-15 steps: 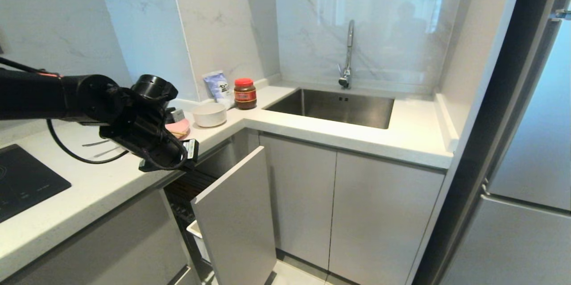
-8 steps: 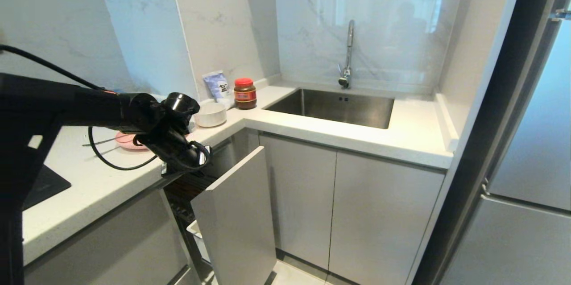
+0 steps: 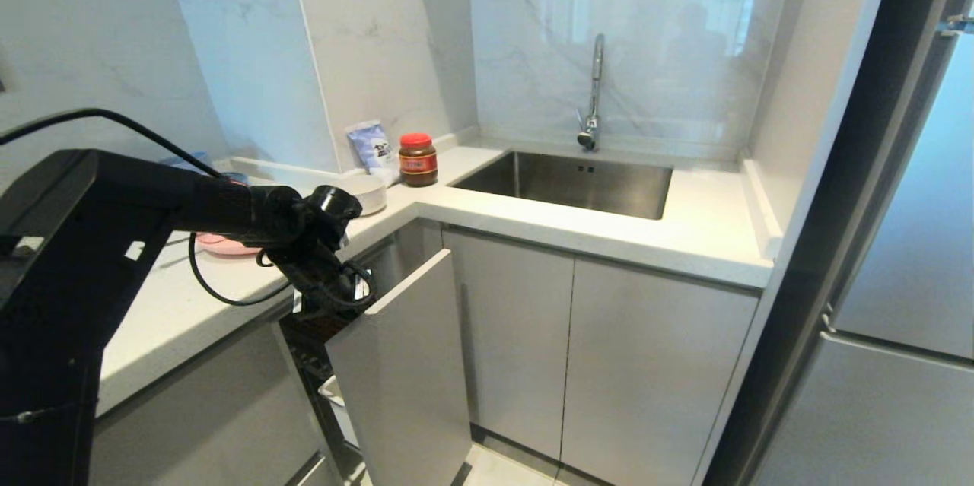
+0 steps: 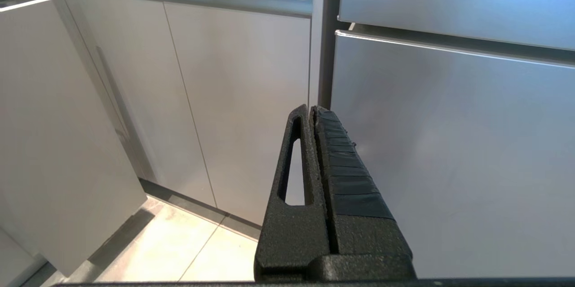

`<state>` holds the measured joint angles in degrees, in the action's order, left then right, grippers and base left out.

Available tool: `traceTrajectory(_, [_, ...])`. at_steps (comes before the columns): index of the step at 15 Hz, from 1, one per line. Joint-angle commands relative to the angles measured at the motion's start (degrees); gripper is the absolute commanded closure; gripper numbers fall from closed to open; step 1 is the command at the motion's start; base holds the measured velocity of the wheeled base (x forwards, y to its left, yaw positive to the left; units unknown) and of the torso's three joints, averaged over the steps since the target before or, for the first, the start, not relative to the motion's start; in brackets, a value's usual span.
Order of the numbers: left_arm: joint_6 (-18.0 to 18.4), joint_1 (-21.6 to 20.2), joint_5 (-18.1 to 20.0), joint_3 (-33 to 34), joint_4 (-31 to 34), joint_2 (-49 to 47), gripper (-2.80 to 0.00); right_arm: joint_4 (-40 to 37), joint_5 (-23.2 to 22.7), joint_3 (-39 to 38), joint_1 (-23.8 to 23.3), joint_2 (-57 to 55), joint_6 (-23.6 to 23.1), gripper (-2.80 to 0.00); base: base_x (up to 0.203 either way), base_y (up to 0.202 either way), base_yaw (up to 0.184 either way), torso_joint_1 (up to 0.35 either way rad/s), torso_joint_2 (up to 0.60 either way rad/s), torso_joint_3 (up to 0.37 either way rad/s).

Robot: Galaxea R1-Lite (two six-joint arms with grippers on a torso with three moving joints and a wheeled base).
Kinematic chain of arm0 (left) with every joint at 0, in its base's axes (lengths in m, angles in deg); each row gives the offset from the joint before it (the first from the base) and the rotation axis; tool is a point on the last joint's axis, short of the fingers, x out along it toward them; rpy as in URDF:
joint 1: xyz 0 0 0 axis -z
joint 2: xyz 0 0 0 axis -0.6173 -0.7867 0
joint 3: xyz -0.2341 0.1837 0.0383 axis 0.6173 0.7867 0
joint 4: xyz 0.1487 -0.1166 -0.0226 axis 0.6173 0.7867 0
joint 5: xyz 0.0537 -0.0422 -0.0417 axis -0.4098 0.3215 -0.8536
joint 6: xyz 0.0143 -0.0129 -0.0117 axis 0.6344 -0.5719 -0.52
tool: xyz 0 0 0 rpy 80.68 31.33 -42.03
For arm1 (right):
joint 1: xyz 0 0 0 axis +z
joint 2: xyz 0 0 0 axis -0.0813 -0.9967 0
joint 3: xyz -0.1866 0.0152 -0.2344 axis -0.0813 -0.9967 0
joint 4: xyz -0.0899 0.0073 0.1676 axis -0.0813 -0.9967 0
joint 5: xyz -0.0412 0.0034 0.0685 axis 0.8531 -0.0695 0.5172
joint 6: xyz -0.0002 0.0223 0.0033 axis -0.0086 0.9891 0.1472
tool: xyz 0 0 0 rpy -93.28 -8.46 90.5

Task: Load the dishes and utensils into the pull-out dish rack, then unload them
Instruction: Open the cupboard

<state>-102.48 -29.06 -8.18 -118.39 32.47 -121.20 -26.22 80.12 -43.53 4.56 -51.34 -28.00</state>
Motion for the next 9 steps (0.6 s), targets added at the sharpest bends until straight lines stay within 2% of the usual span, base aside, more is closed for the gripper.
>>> traceTrajectory(1, [-0.5,0.8,0.1,0.1,0.5,-0.7,0.0,0.0,0.0,-0.1,0.0,0.2,0.0,0.0,0.0,0.0,0.0,0.0,0.0,0.0])
traceTrajectory(3, [-0.8,2.2,0.1,0.5,0.7,-0.6,0.0,0.0,0.0,-0.1,0.0,0.2,0.0,0.0,0.0,0.0,0.0,0.0,0.0,0.0])
traceTrajectory(9, [-5.2,9.5,0.3,3.7,0.4,0.6,0.0,0.0,0.1,-0.1,0.0,0.2,0.0,0.0,0.0,0.0,0.0,0.0,0.0,0.0])
